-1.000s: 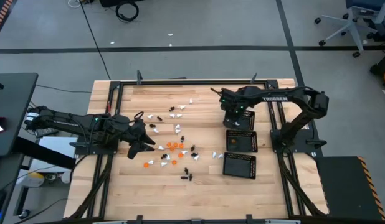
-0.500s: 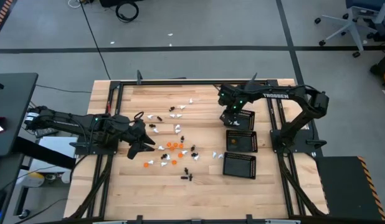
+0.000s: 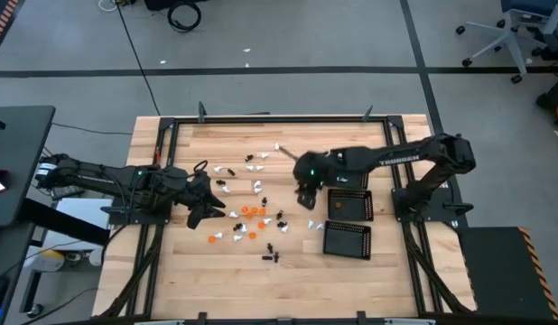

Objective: Sort Halloween decoration
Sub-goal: Put the black ghost toy into the bottom black bin

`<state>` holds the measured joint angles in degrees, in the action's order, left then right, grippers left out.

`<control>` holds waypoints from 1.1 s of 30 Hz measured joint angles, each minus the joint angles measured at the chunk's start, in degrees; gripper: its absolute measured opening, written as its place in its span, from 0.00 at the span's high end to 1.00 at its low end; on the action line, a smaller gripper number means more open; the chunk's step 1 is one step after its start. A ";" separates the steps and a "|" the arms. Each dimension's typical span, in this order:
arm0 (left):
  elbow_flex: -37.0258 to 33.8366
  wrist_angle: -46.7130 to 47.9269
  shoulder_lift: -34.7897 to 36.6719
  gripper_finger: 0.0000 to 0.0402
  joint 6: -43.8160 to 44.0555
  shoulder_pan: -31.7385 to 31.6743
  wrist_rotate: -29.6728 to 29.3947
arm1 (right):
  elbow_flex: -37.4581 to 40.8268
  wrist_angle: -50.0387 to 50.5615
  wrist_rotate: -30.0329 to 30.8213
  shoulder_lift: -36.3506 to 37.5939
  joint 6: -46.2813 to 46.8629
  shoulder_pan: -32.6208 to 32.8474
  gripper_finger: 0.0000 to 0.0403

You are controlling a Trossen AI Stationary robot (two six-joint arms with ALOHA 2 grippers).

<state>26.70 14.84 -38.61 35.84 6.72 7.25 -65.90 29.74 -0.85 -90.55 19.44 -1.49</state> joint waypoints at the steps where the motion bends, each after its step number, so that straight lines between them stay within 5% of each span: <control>1: 0.00 0.01 0.00 0.52 0.04 0.00 -0.25 | -0.10 -1.43 -0.08 -0.95 0.33 1.60 0.60; 10: 0.02 -0.35 -0.02 0.52 0.08 0.00 -1.04 | -8.02 0.54 1.04 -14.27 1.57 12.72 0.56; 20: 0.02 0.02 -0.01 0.52 0.82 0.00 -1.03 | -21.45 23.94 1.00 -23.99 -1.94 14.36 0.51; 25: 0.02 0.08 -0.02 0.52 0.82 0.00 -1.01 | -21.98 19.90 0.48 -24.42 -4.88 14.15 0.46; 33: 0.02 0.10 -0.02 0.52 1.06 0.00 -1.01 | -18.20 8.23 8.41 -24.80 -11.76 17.22 0.47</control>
<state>26.72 14.94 -38.63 36.91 6.72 6.24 -84.10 37.98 7.56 -115.35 7.68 15.73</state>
